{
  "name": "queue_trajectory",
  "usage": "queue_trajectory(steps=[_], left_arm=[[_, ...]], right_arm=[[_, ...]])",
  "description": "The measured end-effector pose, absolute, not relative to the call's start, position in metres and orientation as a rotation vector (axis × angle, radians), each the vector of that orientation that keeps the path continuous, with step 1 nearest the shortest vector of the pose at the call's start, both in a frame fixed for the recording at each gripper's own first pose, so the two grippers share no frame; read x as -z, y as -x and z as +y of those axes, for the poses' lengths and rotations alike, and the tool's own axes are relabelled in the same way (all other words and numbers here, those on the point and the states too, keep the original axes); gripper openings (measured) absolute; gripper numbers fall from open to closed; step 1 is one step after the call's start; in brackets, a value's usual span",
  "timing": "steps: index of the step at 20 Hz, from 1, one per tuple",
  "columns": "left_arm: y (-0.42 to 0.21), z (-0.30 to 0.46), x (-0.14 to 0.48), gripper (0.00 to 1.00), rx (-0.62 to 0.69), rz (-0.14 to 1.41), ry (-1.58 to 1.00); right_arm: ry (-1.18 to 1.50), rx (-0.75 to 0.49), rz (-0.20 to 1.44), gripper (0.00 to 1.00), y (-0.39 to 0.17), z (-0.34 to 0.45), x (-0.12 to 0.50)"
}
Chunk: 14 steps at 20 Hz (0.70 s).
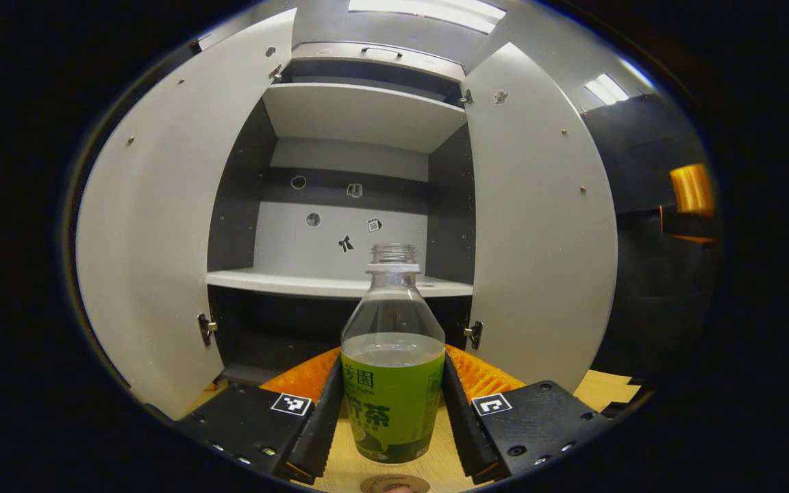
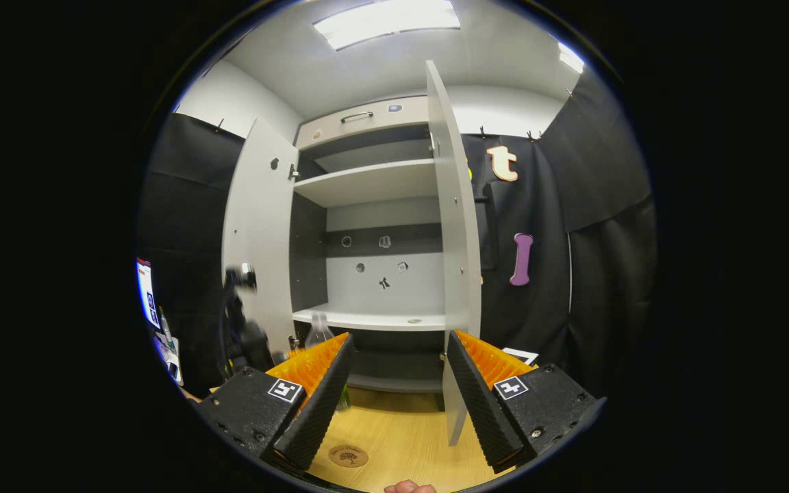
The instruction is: Grasp the bottle in the cabinet with the left hand and place it on the coaster, then close the right door with the right hand and the left door with the left hand.
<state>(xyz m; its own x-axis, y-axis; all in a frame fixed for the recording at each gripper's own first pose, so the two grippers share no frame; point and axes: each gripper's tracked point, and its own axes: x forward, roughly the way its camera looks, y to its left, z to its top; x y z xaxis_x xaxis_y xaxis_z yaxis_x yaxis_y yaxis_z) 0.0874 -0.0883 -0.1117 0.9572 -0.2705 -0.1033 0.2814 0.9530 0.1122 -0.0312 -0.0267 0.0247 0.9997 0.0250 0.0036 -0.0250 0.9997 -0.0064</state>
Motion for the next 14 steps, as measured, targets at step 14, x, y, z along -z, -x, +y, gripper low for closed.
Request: queue_trajectory(steps=[14], left_arm=[[-0.065, -0.044, 0.24, 0.7, 0.026, 0.131, -0.141]], right_arm=[[0.035, 0.037, 0.054, 0.84, 0.037, -0.042, -0.034]])
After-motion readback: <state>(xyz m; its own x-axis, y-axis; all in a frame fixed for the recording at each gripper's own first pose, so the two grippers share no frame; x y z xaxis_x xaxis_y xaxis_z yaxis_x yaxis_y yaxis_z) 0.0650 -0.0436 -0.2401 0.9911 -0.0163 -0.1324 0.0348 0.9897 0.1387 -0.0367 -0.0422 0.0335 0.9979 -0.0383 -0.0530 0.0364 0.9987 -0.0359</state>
